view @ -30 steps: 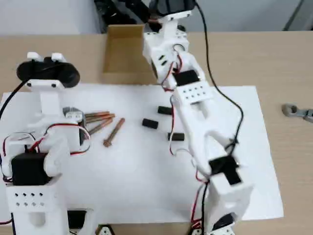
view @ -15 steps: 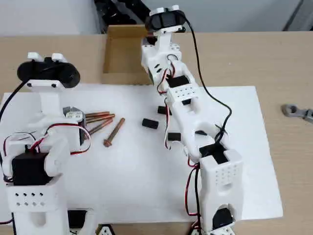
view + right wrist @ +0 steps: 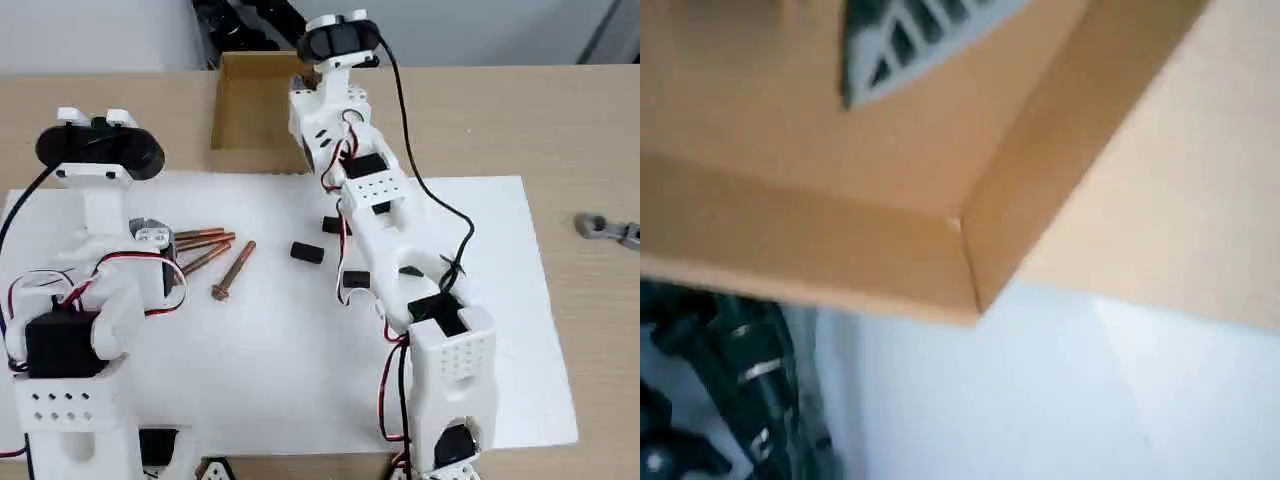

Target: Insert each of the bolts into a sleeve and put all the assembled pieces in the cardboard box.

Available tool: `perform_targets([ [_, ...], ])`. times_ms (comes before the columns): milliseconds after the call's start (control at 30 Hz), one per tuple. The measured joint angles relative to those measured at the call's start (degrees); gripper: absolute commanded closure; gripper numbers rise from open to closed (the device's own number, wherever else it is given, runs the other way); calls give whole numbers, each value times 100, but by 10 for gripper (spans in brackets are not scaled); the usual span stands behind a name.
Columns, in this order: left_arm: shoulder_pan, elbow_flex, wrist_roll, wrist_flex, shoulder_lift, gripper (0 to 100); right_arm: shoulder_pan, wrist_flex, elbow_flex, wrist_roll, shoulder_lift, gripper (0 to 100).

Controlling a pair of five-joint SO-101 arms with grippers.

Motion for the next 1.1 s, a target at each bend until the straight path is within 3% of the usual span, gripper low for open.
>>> perform_targets([
  [367,0,185,0,0,0,994,-9,299,-44,0,0,787],
  [533,0,440,0,0,0,994,-9,835,-44,0,-167,998],
  [833,0,501,0,-105,0,994,-35,2840,-44,0,-1380,994],
  [1100,0,1371,-53,-615,9,962,-35,5635,-44,0,-2778,994],
])
